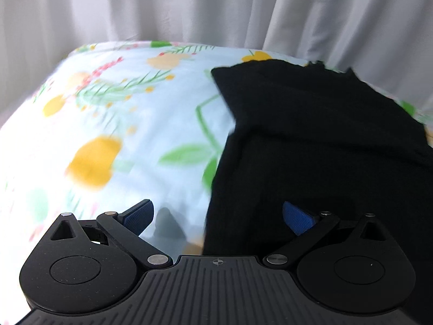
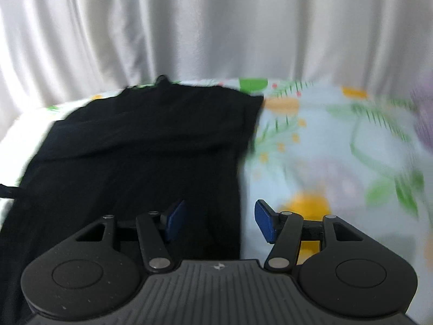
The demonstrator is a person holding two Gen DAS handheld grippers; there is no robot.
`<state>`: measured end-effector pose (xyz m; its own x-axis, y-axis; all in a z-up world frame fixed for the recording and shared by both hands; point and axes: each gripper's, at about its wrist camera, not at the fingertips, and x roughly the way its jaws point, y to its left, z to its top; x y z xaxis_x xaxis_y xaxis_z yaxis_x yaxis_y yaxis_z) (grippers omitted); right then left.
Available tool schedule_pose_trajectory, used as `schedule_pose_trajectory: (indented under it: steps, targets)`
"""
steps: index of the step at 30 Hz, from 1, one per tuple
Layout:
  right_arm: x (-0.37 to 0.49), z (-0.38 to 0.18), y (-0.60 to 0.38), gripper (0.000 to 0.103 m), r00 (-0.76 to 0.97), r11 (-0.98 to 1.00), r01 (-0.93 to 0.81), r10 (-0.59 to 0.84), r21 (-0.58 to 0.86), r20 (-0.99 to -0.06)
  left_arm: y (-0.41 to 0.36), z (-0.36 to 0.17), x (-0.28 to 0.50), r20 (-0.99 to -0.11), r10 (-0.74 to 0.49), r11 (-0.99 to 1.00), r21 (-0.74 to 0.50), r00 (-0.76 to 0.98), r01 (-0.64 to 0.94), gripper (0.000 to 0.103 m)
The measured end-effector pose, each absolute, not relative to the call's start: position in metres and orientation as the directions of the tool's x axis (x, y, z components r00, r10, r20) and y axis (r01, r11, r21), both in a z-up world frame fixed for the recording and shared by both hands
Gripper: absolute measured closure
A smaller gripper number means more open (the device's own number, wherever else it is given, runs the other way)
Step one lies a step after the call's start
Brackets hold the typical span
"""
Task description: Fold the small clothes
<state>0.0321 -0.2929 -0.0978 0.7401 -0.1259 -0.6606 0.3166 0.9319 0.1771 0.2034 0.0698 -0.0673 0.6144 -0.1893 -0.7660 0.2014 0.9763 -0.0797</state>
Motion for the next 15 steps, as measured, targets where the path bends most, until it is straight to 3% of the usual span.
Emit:
schedule_pose_trajectory:
  steps: [1, 4, 9, 11, 13, 15]
  targets:
    - [0.015, -0.099, -0.289, 0.031, 0.73, 0.924, 0.324, -0.107, 0.204, -0.675, 0.08, -0.066, 0.188, -0.77, -0.199, 0.976, -0.097, 0.606, 0.197, 0.0]
    - [-0.036, -0.106, -0.277, 0.03, 0.68, 0.89, 0.363, -0.05, 0.276, -0.731, 0.107, -0.065, 0.148, -0.797, -0.24, 0.97, -0.17, 0.554, 0.175, 0.0]
    - [-0.077, -0.119, -0.273, 0.031, 0.681, 0.806, 0.362, 0.115, 0.469, -0.723, 0.127, -0.062, 0.103, -0.807, -0.335, 0.942, -0.287, 0.486, 0.173, 0.0]
    - [-0.082, -0.126, -0.268, 0.042, 0.67, 0.789, 0.35, 0.167, 0.506, -0.723, 0.127, -0.063, 0.092, -0.811, -0.35, 0.936, -0.294, 0.468, 0.192, 0.0]
    - [-0.086, -0.128, -0.261, 0.042, 0.673, 0.788, 0.339, 0.179, 0.514, -0.718, 0.126, -0.066, 0.084, -0.821, -0.361, 0.932, -0.304, 0.442, 0.196, 0.0]
    - [-0.088, -0.127, -0.256, 0.051, 0.666, 0.792, 0.327, 0.194, 0.516, -0.72, 0.127, -0.07, 0.077, -0.826, -0.382, 0.924, -0.33, 0.415, 0.192, 0.003]
